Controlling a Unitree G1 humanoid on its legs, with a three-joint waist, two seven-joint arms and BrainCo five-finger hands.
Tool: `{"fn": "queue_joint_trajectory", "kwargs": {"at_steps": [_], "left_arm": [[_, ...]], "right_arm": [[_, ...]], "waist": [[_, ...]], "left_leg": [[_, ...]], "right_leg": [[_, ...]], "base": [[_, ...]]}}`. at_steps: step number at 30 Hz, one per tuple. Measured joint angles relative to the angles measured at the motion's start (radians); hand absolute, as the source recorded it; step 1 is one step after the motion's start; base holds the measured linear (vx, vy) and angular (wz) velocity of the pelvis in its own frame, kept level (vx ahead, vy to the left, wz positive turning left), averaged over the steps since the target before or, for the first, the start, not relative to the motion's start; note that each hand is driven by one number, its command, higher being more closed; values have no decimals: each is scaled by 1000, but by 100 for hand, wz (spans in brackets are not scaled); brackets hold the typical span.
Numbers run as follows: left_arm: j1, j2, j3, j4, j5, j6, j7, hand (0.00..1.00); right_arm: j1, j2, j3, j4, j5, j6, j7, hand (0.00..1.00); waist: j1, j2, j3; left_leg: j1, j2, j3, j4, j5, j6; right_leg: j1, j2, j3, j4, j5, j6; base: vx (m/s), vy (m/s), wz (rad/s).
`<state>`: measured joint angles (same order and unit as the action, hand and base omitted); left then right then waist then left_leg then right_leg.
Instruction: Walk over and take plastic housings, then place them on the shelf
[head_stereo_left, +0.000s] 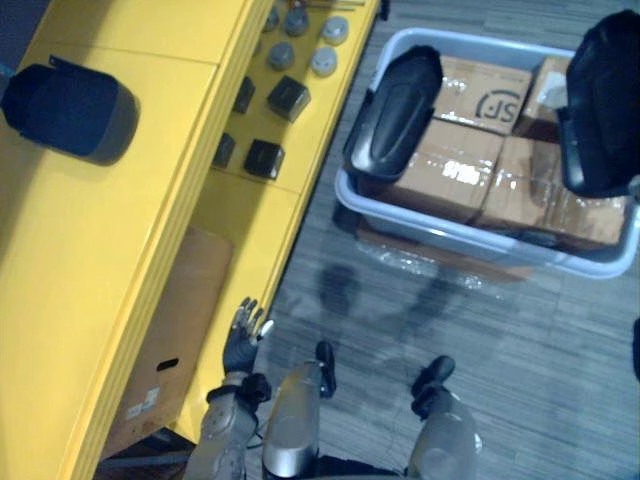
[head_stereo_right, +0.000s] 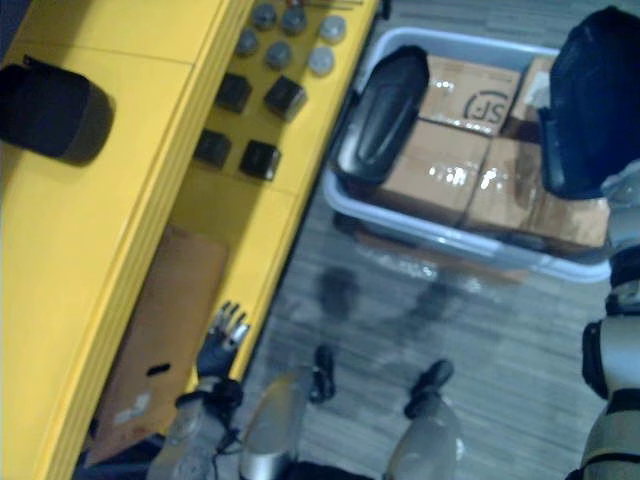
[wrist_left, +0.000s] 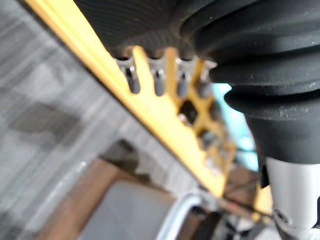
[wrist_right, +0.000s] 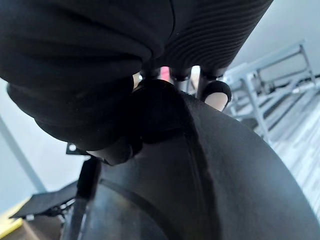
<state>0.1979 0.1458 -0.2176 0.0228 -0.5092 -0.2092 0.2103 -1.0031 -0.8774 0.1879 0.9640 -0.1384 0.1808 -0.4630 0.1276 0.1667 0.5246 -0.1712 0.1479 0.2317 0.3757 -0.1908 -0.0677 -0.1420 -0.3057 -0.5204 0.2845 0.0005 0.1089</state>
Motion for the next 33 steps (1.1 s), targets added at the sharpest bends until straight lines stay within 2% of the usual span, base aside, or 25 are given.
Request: {"fn": "queue_joint_trajectory", "kwargs": {"at_steps": [4, 6, 8, 11, 14, 16, 17, 19, 24, 26, 33], "left_arm": [[-50, 4, -19, -111, 56, 10, 5, 0], [-107, 6, -43, -126, 57, 40, 0, 0], [-182, 6, -87, -143, 56, 91, -26, 0], [-280, 4, -135, -139, 55, 150, -30, 0], [-376, -2, -157, -109, 2, 201, -30, 0], [-494, -16, -150, 42, -82, 231, -22, 0], [-513, -16, -147, 76, -92, 233, -20, 0], [-577, -20, -142, 161, -165, 234, -15, 0], [-655, -38, -119, 252, -233, 232, 14, 0], [-676, -37, -111, 270, -240, 229, 16, 0], [-677, -36, -108, 295, -238, 223, 26, 0]], "right_arm": [[94, 77, -52, -173, -67, -45, -77, 100], [150, 131, -71, -271, -103, -59, -110, 100], [255, 204, -71, -395, -183, -96, -142, 100], [314, 256, -81, -500, -239, -102, -168, 100], [364, 305, -100, -584, -284, -132, -196, 100], [409, 365, -98, -663, -334, -159, -197, 100], [417, 384, -95, -678, -348, -169, -197, 100], [440, 420, -83, -729, -387, -227, -193, 100], [456, 474, -23, -752, -415, -283, -189, 100], [467, 493, -5, -758, -426, -319, -188, 100], [486, 524, 30, -759, -427, -341, -168, 100]], "waist": [[-12, -25, -9], [-27, -44, -19], [-42, -95, -65], [-78, -127, -89], [-90, -140, -121], [-110, -149, -149], [-117, -153, -156], [-138, -161, -160], [-145, -177, -187], [-146, -184, -191], [-143, -187, -199]], "left_leg": [[20, 7, 3, -32, 16, -13], [39, 11, 6, -49, 21, -19], [72, 15, 28, -90, 27, -27], [103, 16, 50, -97, 27, -27], [125, 15, 90, -111, 27, -27], [143, 17, 121, -111, 26, -27], [144, 17, 130, -111, 26, -28], [160, 21, 155, -107, 25, -29], [172, 39, 193, -103, 18, -38], [171, 48, 195, -99, 15, -40], [162, 59, 207, -83, 11, -41]], "right_leg": [[8, 15, 0, -17, 6, -12], [30, 27, -1, -41, 10, -19], [49, 45, 2, -82, 23, -19], [80, 56, 10, -124, 47, -17], [85, 68, 40, -171, 84, -16], [95, 80, 70, -204, 105, -18], [94, 80, 76, -209, 107, -18], [93, 84, 104, -211, 108, -19], [90, 114, 147, -254, 136, -30], [90, 126, 153, -265, 142, -37], [93, 144, 165, -299, 173, -45]], "base": [[-11, -30, -2], [-8, -18, -6], [24, -25, -18], [26, 15, -16], [-1, 60, -40], [-29, 32, -38], [-34, 22, -34], [-43, 32, -31], [-94, -13, -28], [-123, -31, -13], [-100, -7, -8]]}}
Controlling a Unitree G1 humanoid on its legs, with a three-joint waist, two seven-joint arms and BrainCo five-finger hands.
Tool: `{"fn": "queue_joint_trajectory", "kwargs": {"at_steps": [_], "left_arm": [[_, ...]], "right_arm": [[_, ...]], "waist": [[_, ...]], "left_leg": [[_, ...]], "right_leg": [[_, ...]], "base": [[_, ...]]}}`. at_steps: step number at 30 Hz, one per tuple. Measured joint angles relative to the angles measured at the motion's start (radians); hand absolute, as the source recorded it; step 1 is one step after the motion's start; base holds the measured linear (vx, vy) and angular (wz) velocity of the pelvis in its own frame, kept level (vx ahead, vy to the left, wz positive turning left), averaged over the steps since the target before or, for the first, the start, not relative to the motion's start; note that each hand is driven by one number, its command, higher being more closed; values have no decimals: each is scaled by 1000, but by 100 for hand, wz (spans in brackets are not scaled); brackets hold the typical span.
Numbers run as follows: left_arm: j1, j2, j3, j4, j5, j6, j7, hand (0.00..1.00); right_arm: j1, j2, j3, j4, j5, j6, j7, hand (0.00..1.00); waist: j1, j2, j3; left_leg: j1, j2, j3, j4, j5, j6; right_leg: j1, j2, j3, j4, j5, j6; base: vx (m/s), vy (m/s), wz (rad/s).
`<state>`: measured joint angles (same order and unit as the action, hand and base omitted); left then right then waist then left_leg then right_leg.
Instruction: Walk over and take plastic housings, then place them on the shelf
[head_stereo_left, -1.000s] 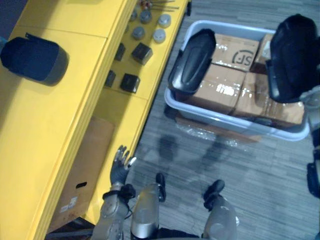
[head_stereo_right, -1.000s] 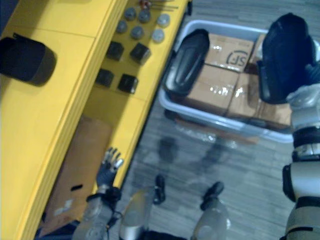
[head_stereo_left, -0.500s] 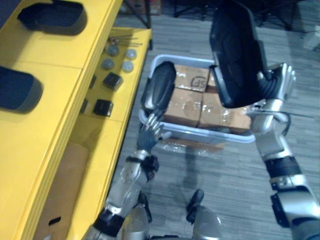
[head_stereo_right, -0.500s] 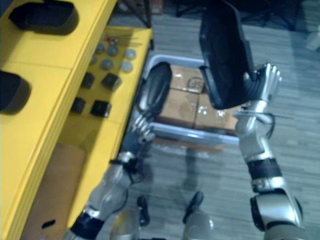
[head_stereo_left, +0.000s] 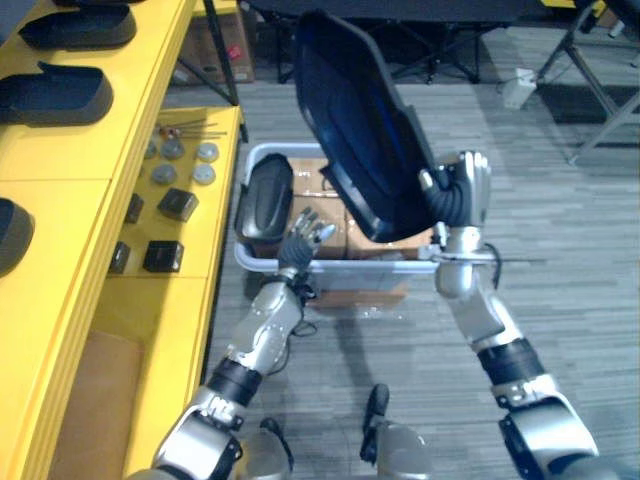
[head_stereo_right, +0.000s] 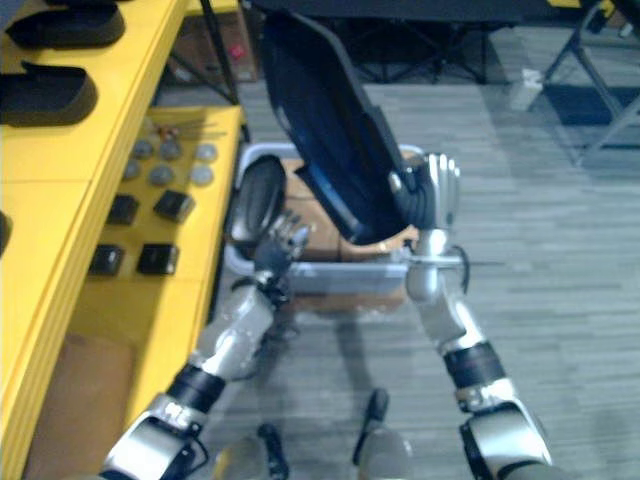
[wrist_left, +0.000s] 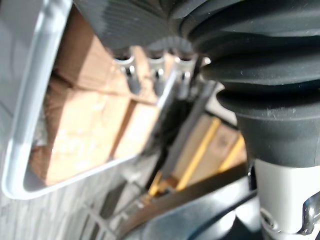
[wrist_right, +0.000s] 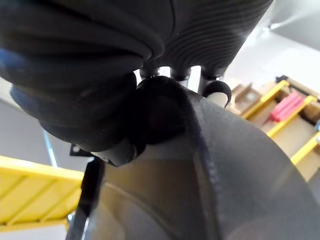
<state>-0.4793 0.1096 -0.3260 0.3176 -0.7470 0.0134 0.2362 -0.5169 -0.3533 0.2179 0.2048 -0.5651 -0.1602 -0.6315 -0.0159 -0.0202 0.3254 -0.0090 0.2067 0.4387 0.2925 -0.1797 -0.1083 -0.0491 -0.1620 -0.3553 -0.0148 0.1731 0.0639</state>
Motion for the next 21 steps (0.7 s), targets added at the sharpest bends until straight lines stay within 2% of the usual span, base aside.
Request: {"fn": "queue_joint_trajectory", "kwargs": {"at_steps": [10, 18, 19, 21], "left_arm": [[0, -14, -1, 22, 3, 1, 9, 0], [3, -19, -2, 27, 1, 3, 16, 0], [10, -19, -4, 27, 1, 3, 20, 100], [11, -19, -7, 28, 0, 4, 22, 100]], "right_arm": [[48, 43, 66, 7, 2, -18, 5, 100], [103, 79, 138, 12, 5, -36, 29, 100], [109, 82, 141, 16, 16, -41, 31, 100], [110, 83, 140, 27, 27, -42, 40, 100]], "waist": [[3, -3, -53], [5, -7, -58], [4, -7, -58], [4, -7, -58]], "left_leg": [[-16, 0, -19, 15, 1, 1], [-15, -2, -21, 16, 1, 2], [-15, -6, -22, 16, 1, 2], [-14, -7, -25, 16, 2, 3]], "right_leg": [[18, 5, -18, -33, 19, 1], [20, 4, -20, -34, 20, 1], [22, 4, -21, -37, 22, 1], [34, 5, -23, -55, 32, 2]], "base": [[-5, 35, 5], [0, 48, 1], [0, 45, 1], [0, 47, 5]]}}
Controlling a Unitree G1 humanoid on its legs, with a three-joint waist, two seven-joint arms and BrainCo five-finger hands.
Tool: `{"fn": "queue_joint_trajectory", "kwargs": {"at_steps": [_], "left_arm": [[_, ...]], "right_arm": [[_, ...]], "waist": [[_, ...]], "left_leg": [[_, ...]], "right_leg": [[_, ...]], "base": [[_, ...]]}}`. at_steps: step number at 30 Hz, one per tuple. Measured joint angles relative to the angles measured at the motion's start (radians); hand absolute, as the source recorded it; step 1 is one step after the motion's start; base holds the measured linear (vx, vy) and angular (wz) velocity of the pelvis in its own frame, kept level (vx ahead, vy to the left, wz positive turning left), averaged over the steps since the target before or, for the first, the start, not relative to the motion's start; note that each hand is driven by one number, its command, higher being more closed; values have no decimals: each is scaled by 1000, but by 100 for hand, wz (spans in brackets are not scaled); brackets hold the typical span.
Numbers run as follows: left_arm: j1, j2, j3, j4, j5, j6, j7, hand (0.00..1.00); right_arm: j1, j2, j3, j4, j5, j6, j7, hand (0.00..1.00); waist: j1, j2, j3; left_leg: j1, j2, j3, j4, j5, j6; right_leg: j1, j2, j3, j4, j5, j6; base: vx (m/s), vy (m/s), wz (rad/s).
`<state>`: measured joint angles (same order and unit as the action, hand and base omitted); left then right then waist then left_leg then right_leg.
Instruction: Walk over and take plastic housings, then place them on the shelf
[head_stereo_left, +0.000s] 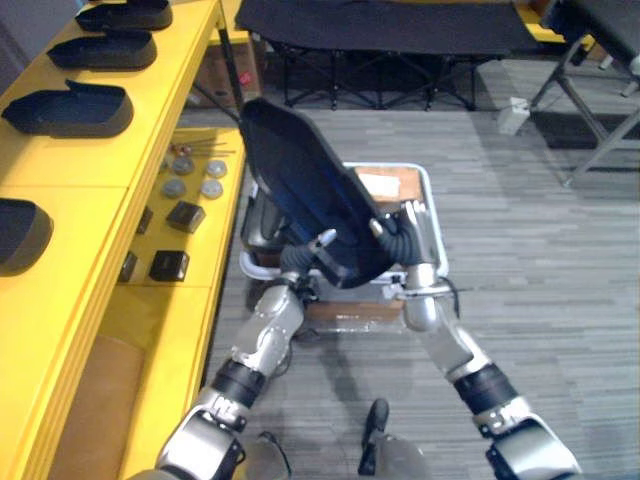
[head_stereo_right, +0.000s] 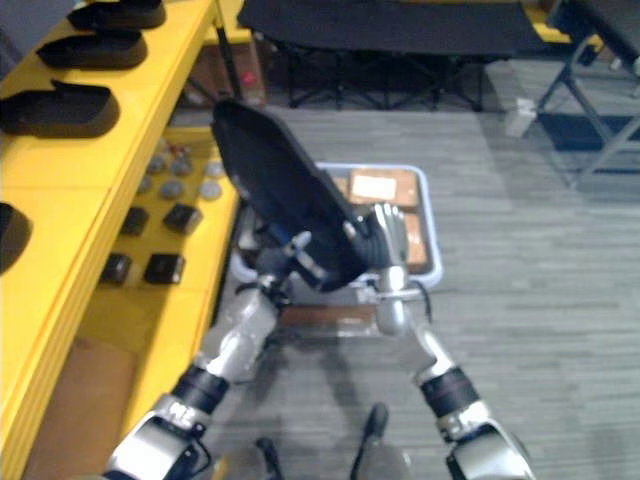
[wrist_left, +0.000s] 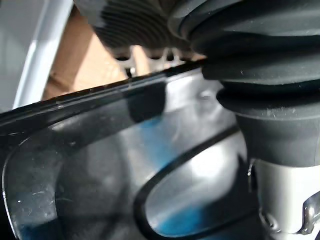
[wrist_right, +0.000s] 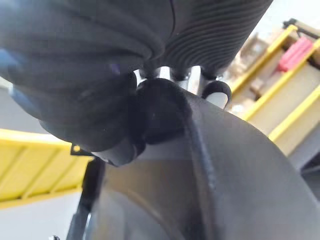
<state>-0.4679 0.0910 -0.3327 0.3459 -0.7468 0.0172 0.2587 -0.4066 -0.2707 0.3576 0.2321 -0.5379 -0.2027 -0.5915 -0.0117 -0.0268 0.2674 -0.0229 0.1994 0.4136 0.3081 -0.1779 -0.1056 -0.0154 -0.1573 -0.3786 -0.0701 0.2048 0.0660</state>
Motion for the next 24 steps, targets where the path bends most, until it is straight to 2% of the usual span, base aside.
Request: {"fn": "queue_joint_trajectory", "kwargs": {"at_steps": [7, 13, 17, 24], "left_arm": [[23, 0, -5, 8, -3, -2, 2, 100], [40, 5, -5, 9, -3, -27, 3, 100], [41, 14, -6, 9, -4, -28, -2, 100], [49, 22, -27, 9, -30, -35, -9, 100]], "right_arm": [[35, 20, 30, 18, 57, -18, 7, 100], [56, 26, 52, 13, 85, -40, 3, 100], [64, 27, 57, 9, 94, -61, 3, 100], [82, 23, 57, -4, 95, -72, 2, 100]], "waist": [[1, -2, -35], [0, -3, -36], [-1, -3, -36], [-1, -3, -36]], "left_leg": [[-1, -1, -6, 0, 0, 0], [-1, 1, -12, 0, 0, 0], [0, 1, -11, 0, 0, 0], [20, 0, 10, -3, 0, 0]], "right_leg": [[6, -1, -4, -9, 4, 1], [10, 0, -4, -9, 4, 1], [10, 0, -4, -9, 4, 1], [12, 0, 14, -9, 7, 1]], "base": [[3, 47, 2], [-23, 41, 1], [-7, 38, 0], [12, 48, -7]]}}
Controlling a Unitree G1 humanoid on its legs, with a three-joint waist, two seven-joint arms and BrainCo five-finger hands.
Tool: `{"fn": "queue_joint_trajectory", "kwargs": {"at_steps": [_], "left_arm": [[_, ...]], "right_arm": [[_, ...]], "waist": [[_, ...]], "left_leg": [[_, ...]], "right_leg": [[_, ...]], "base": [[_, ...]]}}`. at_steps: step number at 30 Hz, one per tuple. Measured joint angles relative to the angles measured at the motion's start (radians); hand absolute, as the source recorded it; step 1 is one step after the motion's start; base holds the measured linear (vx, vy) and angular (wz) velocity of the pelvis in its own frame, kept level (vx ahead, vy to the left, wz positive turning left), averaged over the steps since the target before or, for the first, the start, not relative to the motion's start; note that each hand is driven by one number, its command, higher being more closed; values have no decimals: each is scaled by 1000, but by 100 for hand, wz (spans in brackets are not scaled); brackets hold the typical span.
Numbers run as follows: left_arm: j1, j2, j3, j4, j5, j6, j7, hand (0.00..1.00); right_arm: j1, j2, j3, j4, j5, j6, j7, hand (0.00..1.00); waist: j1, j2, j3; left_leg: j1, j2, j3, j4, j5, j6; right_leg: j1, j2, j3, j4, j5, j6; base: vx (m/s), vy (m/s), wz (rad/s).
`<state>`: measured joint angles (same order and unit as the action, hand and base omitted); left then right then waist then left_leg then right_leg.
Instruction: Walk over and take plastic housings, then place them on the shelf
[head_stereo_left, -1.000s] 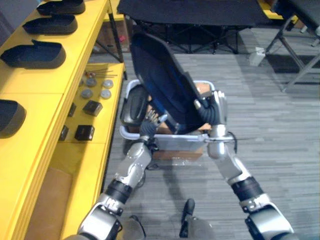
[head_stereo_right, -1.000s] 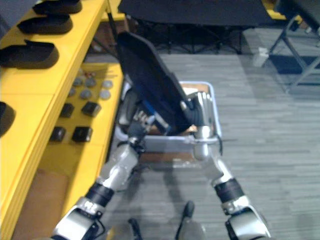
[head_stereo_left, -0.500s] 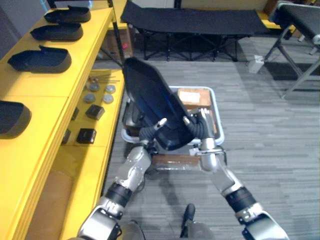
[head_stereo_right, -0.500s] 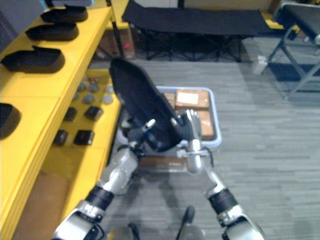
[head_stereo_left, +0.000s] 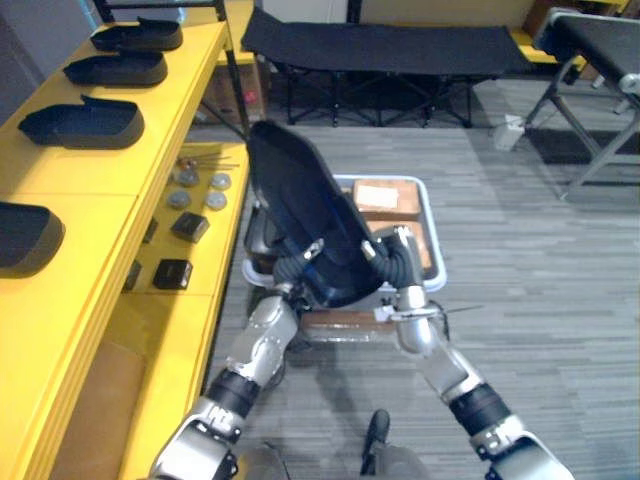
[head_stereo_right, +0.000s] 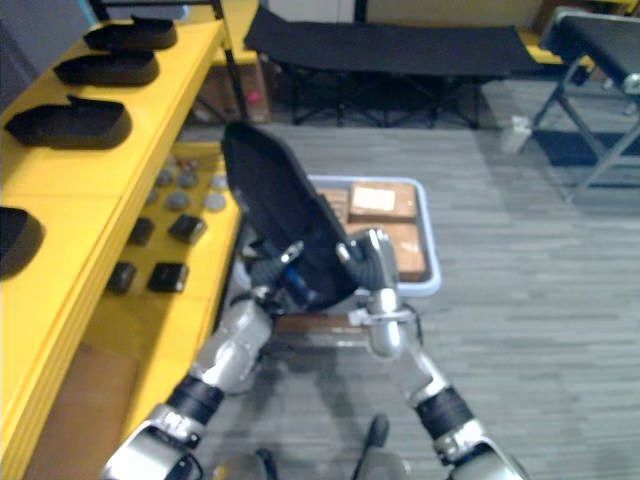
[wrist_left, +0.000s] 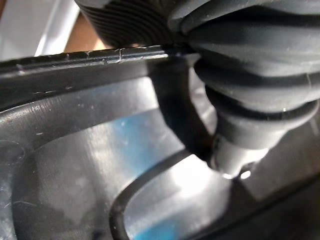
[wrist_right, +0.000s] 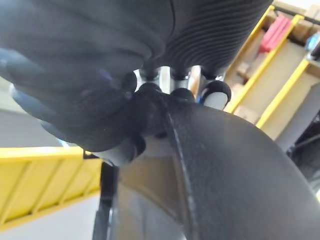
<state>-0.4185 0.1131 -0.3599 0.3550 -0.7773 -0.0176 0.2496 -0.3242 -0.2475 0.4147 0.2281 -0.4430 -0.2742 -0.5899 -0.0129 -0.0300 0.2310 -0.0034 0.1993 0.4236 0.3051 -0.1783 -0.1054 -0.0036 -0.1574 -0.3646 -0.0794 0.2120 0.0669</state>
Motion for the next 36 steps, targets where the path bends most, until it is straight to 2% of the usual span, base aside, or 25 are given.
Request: {"fn": "queue_joint_trajectory", "kwargs": {"at_steps": [2, 3, 7, 9, 11, 14, 17, 20, 23, 24, 27, 32, 36], "left_arm": [[5, 0, -4, -3, 5, -6, 0, 100], [6, 0, -5, -3, 9, -7, 0, 100], [34, 0, -7, -3, 2, -10, -8, 100], [48, 0, -6, -3, -2, -10, 3, 100], [71, 0, -1, -4, -3, -10, 22, 100], [94, 0, -1, -5, 13, -11, 57, 100], [111, -1, 6, -5, 91, -13, 110, 100], [117, -13, 46, -35, 219, -26, 175, 100], [118, -46, 111, -90, 346, -59, 255, 100], [119, -51, 116, -91, 361, -62, 261, 100], [143, -78, 152, -94, 471, -75, 337, 100], [221, -93, 235, -132, 642, -80, 465, 100], [257, -100, 290, -209, 725, -105, 535, 100]], "right_arm": [[5, 0, 0, 0, 7, -10, -2, 100], [6, -1, 0, 0, 7, -13, -2, 0], [26, -1, 16, -3, 9, -73, 2, 0], [40, -1, 31, -11, 19, -87, 15, 0], [51, -4, 38, -15, 54, -104, 80, 0], [64, -5, 50, -17, 88, -104, 126, 0], [79, -5, 66, -22, 119, -104, 155, 0], [88, -5, 69, -65, 169, -100, 186, 0], [99, -2, 40, -204, 218, -73, 226, 0], [100, -1, 36, -216, 224, -70, 227, 0], [116, 7, -46, -305, 280, -54, 240, 0], [194, 7, -294, -457, 492, -58, 241, 0], [290, 10, -435, -513, 625, -68, 248, 0]], "waist": [[-1, -1, -1], [-1, -2, -1], [-2, -5, -3], [-1, -8, -5], [-1, -11, -7], [0, -19, -12], [1, -24, -15], [1, -25, -16], [1, -25, -19], [1, -25, -21], [1, -23, -35], [-4, -14, -56], [-10, 4, -66]], "left_leg": [[4, 0, 1, 0, 0, 0], [4, 1, 1, 0, 0, 0], [4, 3, 1, 3, -2, 2], [4, 4, 1, 5, -3, 3], [3, 7, 1, 11, -5, 5], [3, 11, 0, 12, -5, 5], [2, 12, -1, 12, -5, 5], [2, 12, 0, 17, -5, 5], [4, 12, -1, 17, -4, 5], [4, 12, -1, 17, -4, 5], [18, 7, 0, 14, -4, 5], [43, 6, 25, 9, -16, 4], [59, 6, 42, 0, -18, 1]], "right_leg": [[2, 1, 3, 0, 0, -1], [2, 1, 4, 0, 1, -1], [3, 2, 7, -1, 4, -3], [4, 2, 8, -1, 6, -4], [5, 1, 9, -1, 7, -5], [5, 1, 8, -1, 7, -5], [6, 2, 7, -1, 7, -5], [7, 2, 4, -1, 7, -5], [9, 3, 4, -1, 7, -5], [9, 3, 4, -1, 7, -5], [21, 4, 4, -1, 7, -4], [33, 3, 15, -1, -5, 7], [32, 5, 31, -1, -8, 7]], "base": [[-7, 45, -5], [-22, 41, -2], [-33, 31, -2], [-38, 32, -1], [-39, 35, -2], [-12, 12, 0], [0, 0, 0], [0, 0, 0], [5, 10, 1], [0, 0, 0], [0, 0, 0], [-10, 22, -8], [5, 25, -14]]}}
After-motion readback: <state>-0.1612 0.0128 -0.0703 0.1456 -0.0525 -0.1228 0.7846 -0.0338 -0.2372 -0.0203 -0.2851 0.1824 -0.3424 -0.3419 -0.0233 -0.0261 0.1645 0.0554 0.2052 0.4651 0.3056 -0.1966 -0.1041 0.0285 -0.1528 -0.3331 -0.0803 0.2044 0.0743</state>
